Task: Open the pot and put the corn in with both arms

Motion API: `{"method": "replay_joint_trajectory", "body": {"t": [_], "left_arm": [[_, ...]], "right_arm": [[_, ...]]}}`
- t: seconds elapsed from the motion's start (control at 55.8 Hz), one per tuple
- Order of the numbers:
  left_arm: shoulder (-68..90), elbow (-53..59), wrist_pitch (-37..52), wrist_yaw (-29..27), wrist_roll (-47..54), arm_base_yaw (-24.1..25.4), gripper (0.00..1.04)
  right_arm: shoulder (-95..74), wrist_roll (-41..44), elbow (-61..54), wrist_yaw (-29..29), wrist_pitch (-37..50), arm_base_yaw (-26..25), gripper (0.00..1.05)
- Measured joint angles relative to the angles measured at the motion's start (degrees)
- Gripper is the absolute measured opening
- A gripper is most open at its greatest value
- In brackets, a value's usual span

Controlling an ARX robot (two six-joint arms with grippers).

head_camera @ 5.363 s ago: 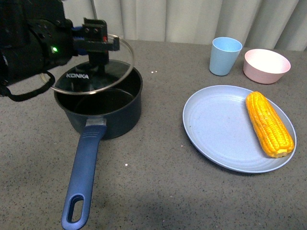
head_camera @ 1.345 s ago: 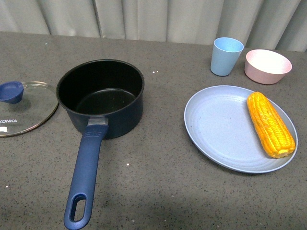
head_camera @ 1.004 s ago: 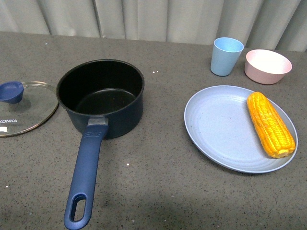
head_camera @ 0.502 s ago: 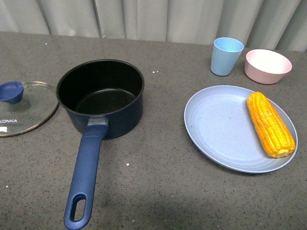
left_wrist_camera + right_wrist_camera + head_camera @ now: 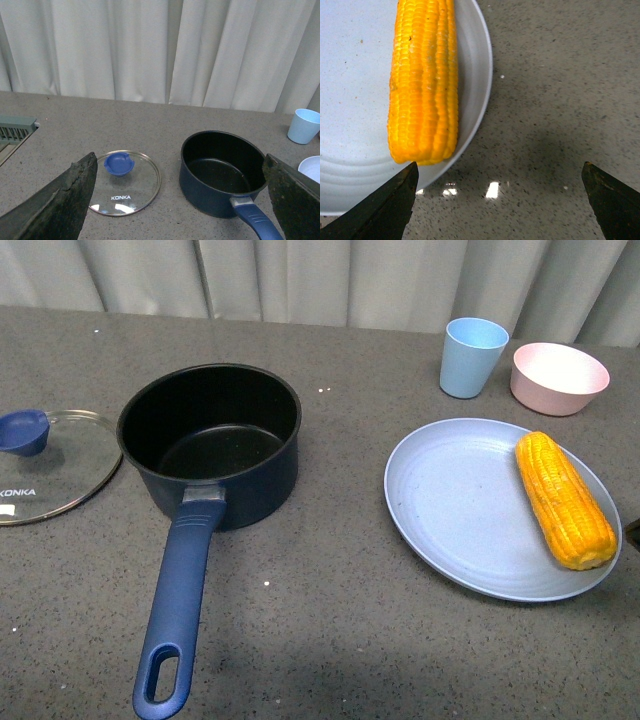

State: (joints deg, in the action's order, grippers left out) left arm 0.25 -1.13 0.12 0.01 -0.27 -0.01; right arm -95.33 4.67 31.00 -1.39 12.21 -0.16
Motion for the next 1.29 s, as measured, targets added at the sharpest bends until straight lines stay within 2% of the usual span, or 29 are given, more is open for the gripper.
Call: {"method": "replay_joint_trajectory", "body": {"t": [0.341,0.735,1.112,1.291], "left_arm": [[0.00,0.00,0.00,0.00,0.00,0.02,0.98],[0.00,0.00,0.00,0.00,0.00,0.02,0.98],[0.00,0.00,0.00,0.00,0.00,0.00,0.98],[0.00,0.00,0.00,0.00,0.00,0.02,0.98]], "right_arm": [[-10.56,-2.01,10.73,-0.26,-3.30,4.81,0.95],[-16.28,-2.01,15.34,-3.13,-6.73,8.04,0.95],[-16.41,-0.24,15.76,-2.58,-8.37,8.98,0.43],[-14.16,3.80,15.34,0.24,-7.28,9.27,0.27]]}}
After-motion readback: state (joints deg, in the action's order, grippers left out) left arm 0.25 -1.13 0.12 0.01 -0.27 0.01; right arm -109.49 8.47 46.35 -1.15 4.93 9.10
